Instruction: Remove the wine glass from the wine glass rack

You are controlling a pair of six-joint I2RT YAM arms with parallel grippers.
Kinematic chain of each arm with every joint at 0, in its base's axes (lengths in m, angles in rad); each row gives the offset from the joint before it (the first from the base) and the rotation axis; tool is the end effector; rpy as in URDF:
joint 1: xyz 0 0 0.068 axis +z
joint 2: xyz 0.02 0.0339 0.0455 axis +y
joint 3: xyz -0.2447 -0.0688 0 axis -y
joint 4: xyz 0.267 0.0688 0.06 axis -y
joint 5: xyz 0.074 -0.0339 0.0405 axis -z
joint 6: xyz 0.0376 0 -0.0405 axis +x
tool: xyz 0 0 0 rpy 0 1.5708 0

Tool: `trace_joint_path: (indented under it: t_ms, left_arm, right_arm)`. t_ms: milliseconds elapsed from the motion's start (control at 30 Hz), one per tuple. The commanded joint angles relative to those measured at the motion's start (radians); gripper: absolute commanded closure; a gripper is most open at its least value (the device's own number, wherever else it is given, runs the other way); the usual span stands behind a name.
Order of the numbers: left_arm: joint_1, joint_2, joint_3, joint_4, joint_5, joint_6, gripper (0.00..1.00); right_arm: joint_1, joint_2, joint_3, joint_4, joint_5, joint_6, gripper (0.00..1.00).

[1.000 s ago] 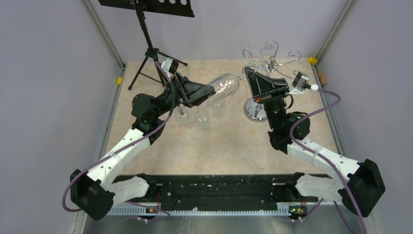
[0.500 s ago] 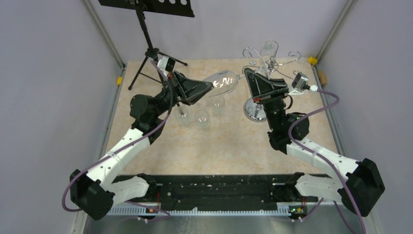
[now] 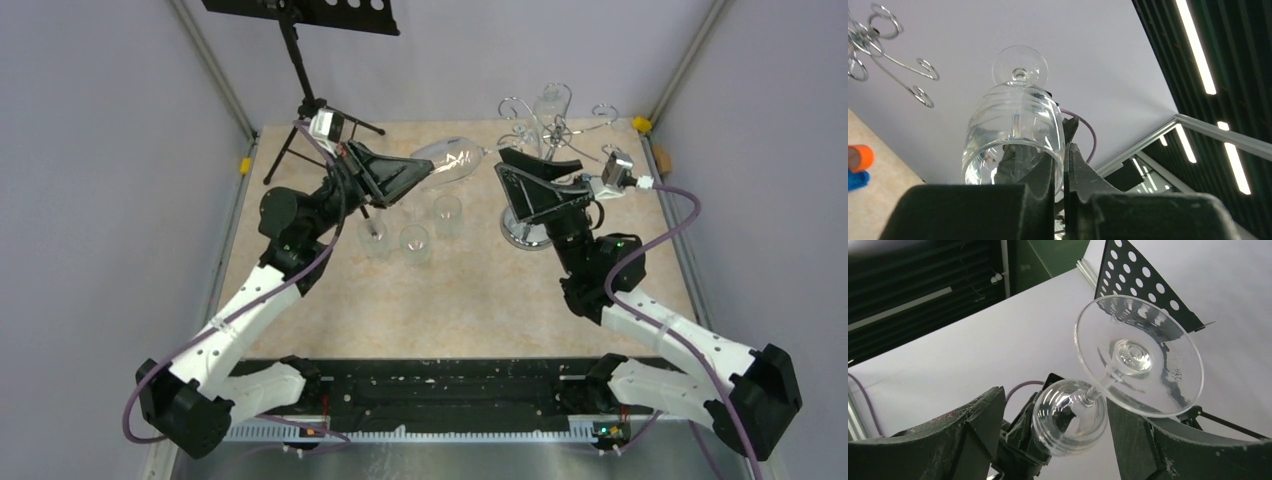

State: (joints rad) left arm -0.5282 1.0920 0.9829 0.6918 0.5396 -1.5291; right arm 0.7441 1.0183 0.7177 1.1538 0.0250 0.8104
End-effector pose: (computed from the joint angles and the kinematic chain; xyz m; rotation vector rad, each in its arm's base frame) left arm 0.2217 -0.1517 0.4197 -0.0351 1.3436 -2.0722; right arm 0.1755 0.1603 0.3841 0.0526 0.7899 1.4726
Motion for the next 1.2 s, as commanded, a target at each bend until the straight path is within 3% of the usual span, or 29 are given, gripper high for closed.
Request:
trace_joint_path:
  t_ms: [0,267,467,633,767,867,1167]
  left_arm:
    - [0.024,-0.083,0.105,-0.099,-0.065,0.217,1.0]
    - [0.026,-0.19,0.252,-0.663,-0.244,0.626,1.0]
    - [0.025,-0.162,0.411,-1.091,-0.33,0.875,1.0]
    - [0.026,-0.109,0.503,-1.328,-0.297,1.034,1.0]
    - [0.021,-0.053,0.541,-1.447,-0.199,1.106,1.0]
    - [0.003,-0.024,0.536,-1.477,-0.208,1.117,1.0]
    - [-0.227,0.212,0.635,-1.593,-0.439,1.159,1.0]
  right_arm:
    - [0.008,-0.082,0.009,-0.081,-0.02,-0.052,0.25]
    - [0.008,-0.217,0.029,-0.382,-0.008,-0.123,0.27]
    - [0.008,-0.291,0.108,-0.645,0.048,-0.202,0.32]
    - [0.008,-0.33,0.195,-0.877,0.112,-0.256,0.32]
    - [0.008,-0.337,0.28,-1.062,0.15,-0.297,0.32]
    - [0.008,-0.337,0.334,-1.148,0.191,-0.324,0.31]
    - [0.008,-0.377,0.39,-1.311,0.342,-0.42,0.31]
